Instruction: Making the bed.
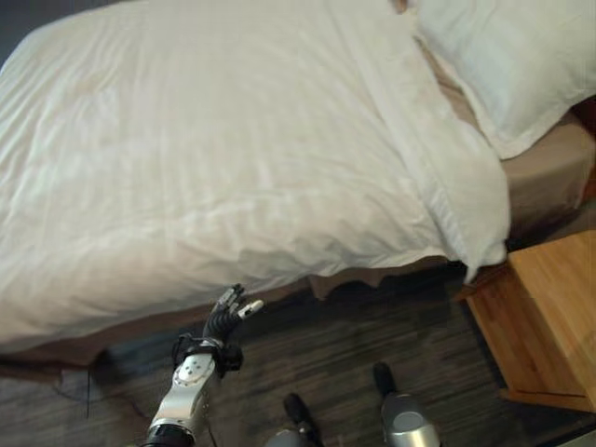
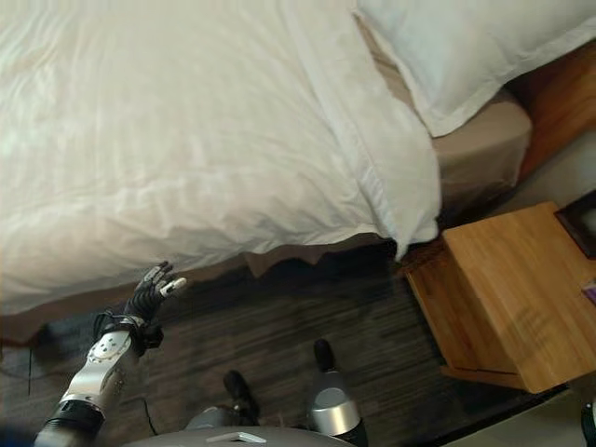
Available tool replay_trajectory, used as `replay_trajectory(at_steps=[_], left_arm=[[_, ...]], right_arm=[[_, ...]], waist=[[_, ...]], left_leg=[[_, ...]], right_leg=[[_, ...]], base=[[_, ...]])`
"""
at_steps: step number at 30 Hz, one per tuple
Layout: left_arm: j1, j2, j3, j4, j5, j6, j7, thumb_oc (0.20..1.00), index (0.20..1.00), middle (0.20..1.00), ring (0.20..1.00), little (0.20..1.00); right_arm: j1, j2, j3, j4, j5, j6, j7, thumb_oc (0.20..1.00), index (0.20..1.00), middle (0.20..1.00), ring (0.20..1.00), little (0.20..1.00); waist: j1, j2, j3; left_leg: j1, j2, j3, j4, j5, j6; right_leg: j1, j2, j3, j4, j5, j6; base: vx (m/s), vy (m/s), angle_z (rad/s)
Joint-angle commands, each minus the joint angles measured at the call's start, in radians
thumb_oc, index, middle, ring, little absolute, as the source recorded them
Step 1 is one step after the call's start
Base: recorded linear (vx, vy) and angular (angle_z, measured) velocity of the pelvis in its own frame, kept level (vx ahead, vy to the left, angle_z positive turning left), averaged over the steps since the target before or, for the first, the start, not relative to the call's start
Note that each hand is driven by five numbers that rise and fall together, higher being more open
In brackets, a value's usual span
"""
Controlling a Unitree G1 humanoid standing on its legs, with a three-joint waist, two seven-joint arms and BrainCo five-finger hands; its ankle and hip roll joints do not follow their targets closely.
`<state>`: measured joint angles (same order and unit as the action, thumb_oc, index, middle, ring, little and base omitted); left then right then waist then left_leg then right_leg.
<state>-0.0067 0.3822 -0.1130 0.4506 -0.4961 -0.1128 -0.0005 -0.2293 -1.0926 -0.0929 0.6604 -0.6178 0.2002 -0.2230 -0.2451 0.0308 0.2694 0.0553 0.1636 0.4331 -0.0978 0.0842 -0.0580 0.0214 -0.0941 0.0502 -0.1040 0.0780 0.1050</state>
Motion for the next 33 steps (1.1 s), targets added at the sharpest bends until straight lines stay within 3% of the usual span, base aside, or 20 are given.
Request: replay_trajectory(at_steps=[1, 2, 3, 4, 8, 10, 13, 14, 21, 22, 30, 33], left_arm=[[-0.086, -0.011, 0.015, 0.004, 0.029, -0.026, 0.014, 1.0, 1.0, 1.0, 1.0, 1.0], [-0.088, -0.009, 0.013, 0.005, 0.028, -0.026, 0.014, 1.0, 1.0, 1.0, 1.0, 1.0], [-0.113, -0.003, 0.001, -0.001, 0.036, -0.014, 0.012, 1.0, 1.0, 1.0, 1.0, 1.0], [-0.131, 0.001, -0.016, -0.006, 0.041, -0.012, 0.015, 1.0, 1.0, 1.0, 1.0, 1.0], [-0.132, 0.011, -0.035, -0.012, 0.026, -0.007, 0.001, 1.0, 1.0, 1.0, 1.0, 1.0], [-0.118, -0.006, -0.038, -0.012, 0.006, -0.011, -0.016, 1.0, 1.0, 1.0, 1.0, 1.0], [-0.114, -0.011, -0.039, -0.011, -0.008, -0.018, -0.028, 1.0, 1.0, 1.0, 1.0, 1.0], [-0.127, -0.03, -0.055, -0.008, -0.054, -0.047, -0.034, 1.0, 1.0, 1.0, 1.0, 1.0], [-0.163, -0.018, -0.088, -0.017, -0.114, -0.086, -0.035, 1.0, 1.0, 1.0, 1.0, 1.0], [-0.177, -0.001, -0.099, -0.013, -0.124, -0.099, -0.034, 1.0, 1.0, 1.0, 1.0, 1.0], [-0.223, 0.065, -0.127, 0.01, -0.172, -0.127, -0.038, 1.0, 1.0, 1.0, 1.0, 1.0], [-0.231, 0.08, -0.14, 0.011, -0.187, -0.135, -0.048, 1.0, 1.0, 1.0, 1.0, 1.0]], right_arm=[[0.049, 0.133, -0.071, -0.162, 0.47, -0.146, -0.07, 1.0, 1.0, 1.0, 1.0, 1.0], [0.054, 0.134, -0.076, -0.164, 0.471, -0.147, -0.07, 1.0, 1.0, 1.0, 1.0, 1.0], [0.036, 0.259, -0.065, -0.265, 0.803, -0.247, -0.041, 0.351, 0.351, 0.351, 0.351, 0.351], [-0.004, 0.336, -0.026, -0.263, 0.933, -0.293, -0.028, 0.2, 0.2, 0.2, 0.2, 0.2], [-0.091, 0.552, -0.009, -0.294, 1.436, -0.408, 0.096, 0.2, 0.2, 0.2, 0.2, 0.2], [-0.107, 0.616, -0.026, -0.294, 1.557, -0.447, 0.136, 0.2, 0.2, 0.2, 0.2, 0.2], [-0.127, 0.651, -0.034, -0.286, 1.619, -0.472, 0.159, 0.2, 0.2, 0.2, 0.2, 0.2], [-0.228, 0.694, -0.035, -0.262, 1.72, -0.547, 0.16, 0.2, 0.2, 0.2, 0.2, 0.2], [-0.528, 0.648, -0.038, -0.207, 1.731, -0.658, 0.084, 0.2, 0.2, 0.2, 0.2, 0.2], [-0.608, 0.61, -0.018, -0.185, 1.72, -0.673, 0.067, 0.2, 0.2, 0.2, 0.2, 0.2], [-0.918, 0.42, 0.066, -0.012, 1.731, -0.671, 0.035, 0.2, 0.2, 0.2, 0.2, 0.2], [-1.04, 0.35, 0.165, 0.06, 1.724, -0.642, 0.038, 0.2, 0.2, 0.2, 0.2, 0.2]], waist=[[0.023, -0.012, -0.046], [0.026, -0.012, -0.048], [0.026, -0.012, -0.053], [0.034, -0.008, -0.055], [0.046, 0.009, -0.057], [0.05, 0.019, -0.055], [0.053, 0.025, -0.049], [0.062, 0.053, -0.017], [0.089, 0.119, 0.041], [0.099, 0.137, 0.058], [0.137, 0.227, 0.132], [0.156, 0.272, 0.146]], left_leg=[[0.035, 0.177, -0.039, 0.011, 0.056, -0.165], [0.03, 0.179, -0.039, 0.011, 0.061, -0.165], [0.035, 0.178, -0.037, 0.011, 0.061, -0.167], [0.035, 0.177, -0.039, 0.011, 0.062, -0.168], [0.031, 0.179, -0.044, 0.011, 0.074, -0.174], [0.033, 0.176, -0.05, 0.011, 0.072, -0.176], [0.032, 0.175, -0.056, 0.011, 0.073, -0.177], [0.007, 0.169, -0.068, 0.011, 0.081, -0.185], [-0.052, 0.168, -0.07, 0.011, 0.099, -0.195], [-0.072, 0.168, -0.069, 0.011, 0.108, -0.198], [-0.198, 0.15, -0.058, 0.011, 0.137, -0.199], [-0.288, 0.147, -0.059, 0.011, 0.14, -0.199]], right_leg=[[-0.033, -0.022, -0.07, 0.017, -0.077, 0.03], [-0.038, -0.021, -0.069, 0.017, -0.072, 0.028], [-0.032, -0.021, -0.07, 0.017, -0.076, 0.026], [-0.032, -0.02, -0.072, 0.017, -0.075, 0.024], [-0.031, -0.017, -0.071, 0.017, -0.076, 0.014], [-0.026, -0.018, -0.073, 0.017, -0.08, 0.013], [-0.024, -0.019, -0.074, 0.017, -0.079, 0.013], [-0.047, -0.024, -0.077, 0.017, -0.072, 0.014], [-0.116, -0.035, -0.08, 0.018, -0.054, 0.025], [-0.135, -0.035, -0.08, 0.021, -0.05, 0.028], [-0.286, -0.056, -0.065, 0.026, -0.014, 0.055], [-0.404, -0.074, -0.038, 0.028, 0.01, 0.072]], base=[[0.01, -0.019, -0.05], [0.0, 0.0, 0.0], [0.03, -0.015, 0.01], [0.06, -0.02, -0.03], [0.04, -0.021, 0.05], [0.03, -0.008, 0.03], [0.01, -0.016, 0.05], [-0.08, -0.009, 0.09], [-0.04, -0.019, 0.1], [-0.04, -0.031, 0.01], [-0.1, -0.014, 0.0], [-0.09, 0.032, -0.05]])
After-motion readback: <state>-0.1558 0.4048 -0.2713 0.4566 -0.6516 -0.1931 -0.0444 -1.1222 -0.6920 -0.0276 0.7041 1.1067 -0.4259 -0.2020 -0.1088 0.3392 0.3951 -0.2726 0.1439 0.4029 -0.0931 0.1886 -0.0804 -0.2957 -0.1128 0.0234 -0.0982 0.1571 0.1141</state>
